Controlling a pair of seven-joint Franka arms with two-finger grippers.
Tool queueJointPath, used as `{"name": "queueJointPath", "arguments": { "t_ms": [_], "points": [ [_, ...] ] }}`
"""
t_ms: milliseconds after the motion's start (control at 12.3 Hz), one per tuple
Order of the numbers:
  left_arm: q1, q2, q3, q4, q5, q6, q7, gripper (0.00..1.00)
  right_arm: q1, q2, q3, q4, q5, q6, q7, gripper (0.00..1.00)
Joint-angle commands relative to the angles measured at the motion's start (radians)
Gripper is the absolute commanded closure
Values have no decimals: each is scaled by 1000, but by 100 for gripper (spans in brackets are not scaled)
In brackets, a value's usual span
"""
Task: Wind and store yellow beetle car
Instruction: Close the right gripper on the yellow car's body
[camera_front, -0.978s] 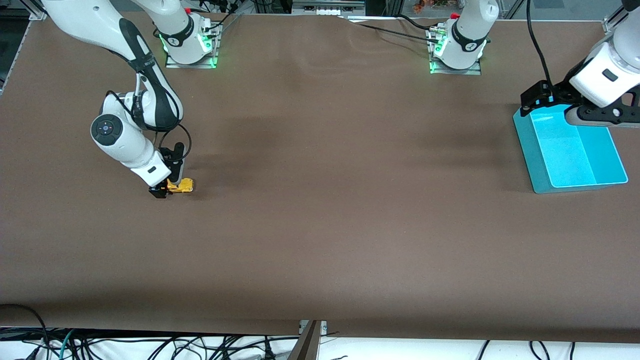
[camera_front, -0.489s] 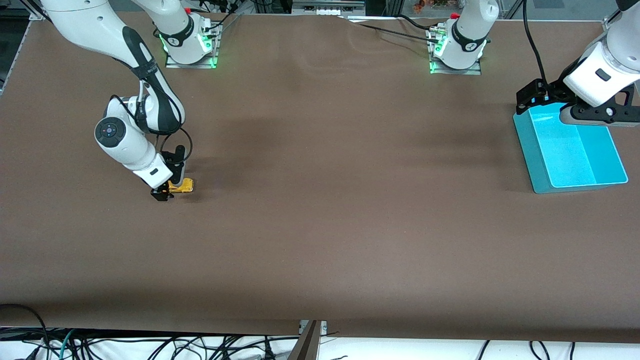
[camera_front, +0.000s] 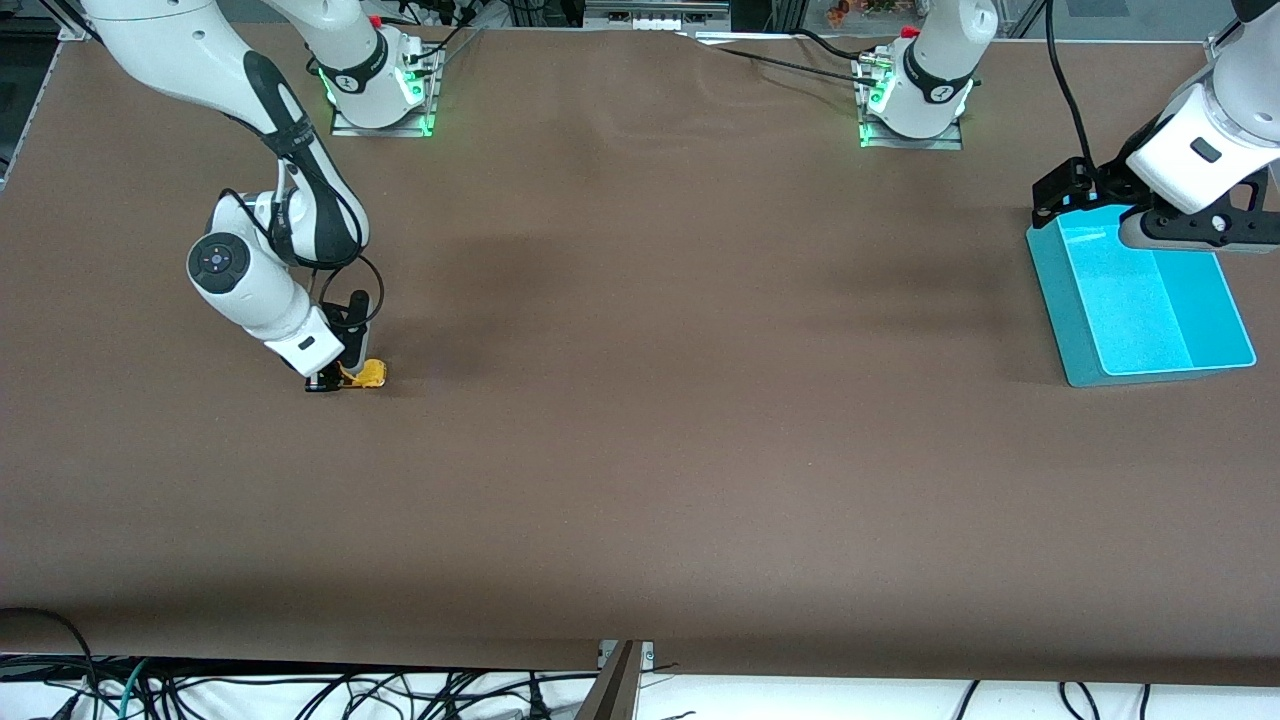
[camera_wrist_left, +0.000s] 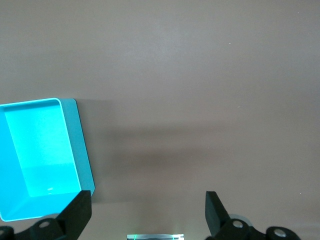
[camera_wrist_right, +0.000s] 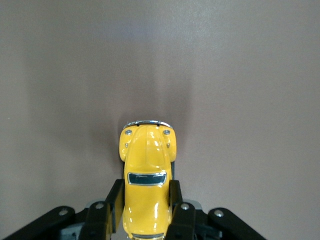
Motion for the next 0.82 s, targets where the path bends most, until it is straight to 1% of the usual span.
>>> {"name": "queueJointPath", "arguments": {
  "t_ms": [0,326,408,652,734],
  "points": [
    [-3,-2,5,13,17,-17,-8,0,-7,-5,2,-9,1,3,-12,86],
    [-2,3,-6,5,6,-14,-10,0,-9,15,2,-11,1,3,-8,86],
    [-2,0,-18,-1,6,-19,-11,0,-12,28,1,-11,2,3,-8,86],
    [9,0,-17,4,9,-31,-5,0,-75,63,1,-8,1,5,-28,84],
    [19,-3,-20,2,9,-33,-5,0,-108,75,1,-5,-1,6,-62,84]
  ]
}}
